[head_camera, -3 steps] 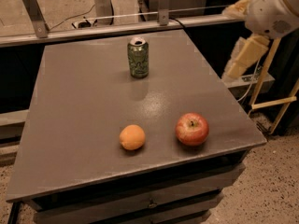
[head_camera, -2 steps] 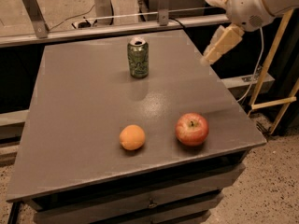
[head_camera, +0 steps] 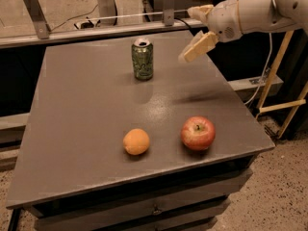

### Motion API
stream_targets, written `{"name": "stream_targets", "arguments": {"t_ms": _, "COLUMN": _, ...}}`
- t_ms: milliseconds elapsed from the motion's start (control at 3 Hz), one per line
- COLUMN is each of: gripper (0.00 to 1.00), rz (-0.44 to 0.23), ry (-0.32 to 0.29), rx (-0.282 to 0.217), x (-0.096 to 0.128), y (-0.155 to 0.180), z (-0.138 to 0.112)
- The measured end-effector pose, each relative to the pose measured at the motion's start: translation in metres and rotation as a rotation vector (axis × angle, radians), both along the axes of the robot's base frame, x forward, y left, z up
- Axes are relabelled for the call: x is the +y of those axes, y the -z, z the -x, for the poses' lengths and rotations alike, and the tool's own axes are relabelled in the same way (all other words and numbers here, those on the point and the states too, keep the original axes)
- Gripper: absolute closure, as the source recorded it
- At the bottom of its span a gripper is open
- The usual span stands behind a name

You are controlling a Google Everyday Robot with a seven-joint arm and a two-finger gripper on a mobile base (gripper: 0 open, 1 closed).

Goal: Knock green can over

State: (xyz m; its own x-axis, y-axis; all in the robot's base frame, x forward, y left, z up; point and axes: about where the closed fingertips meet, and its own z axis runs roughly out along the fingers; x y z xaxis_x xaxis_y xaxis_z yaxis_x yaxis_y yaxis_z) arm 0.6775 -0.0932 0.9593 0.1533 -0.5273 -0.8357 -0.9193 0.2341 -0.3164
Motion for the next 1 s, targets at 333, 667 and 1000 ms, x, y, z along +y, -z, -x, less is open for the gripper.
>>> {"name": "stream_targets", "arguments": {"t_ms": 333, "gripper": 0.00, "rz": -0.078, "ry": -0.048, "rx": 0.070, "x": 0.026, "y": 0.018, "z": -0.008}}
{"name": "stream_targets", "arguments": {"t_ms": 667, "gripper": 0.00, "rz": -0.125, "ry": -0.079, "rx": 0.114, "x": 0.050, "y": 0.029, "z": -0.015}}
{"name": "stream_targets", "arguments": {"t_ms": 1000, "gripper": 0.00, "rz": -0.160, "ry": -0.090, "rx": 0.139, "x": 0.069, "y": 0.037, "z": -0.022}}
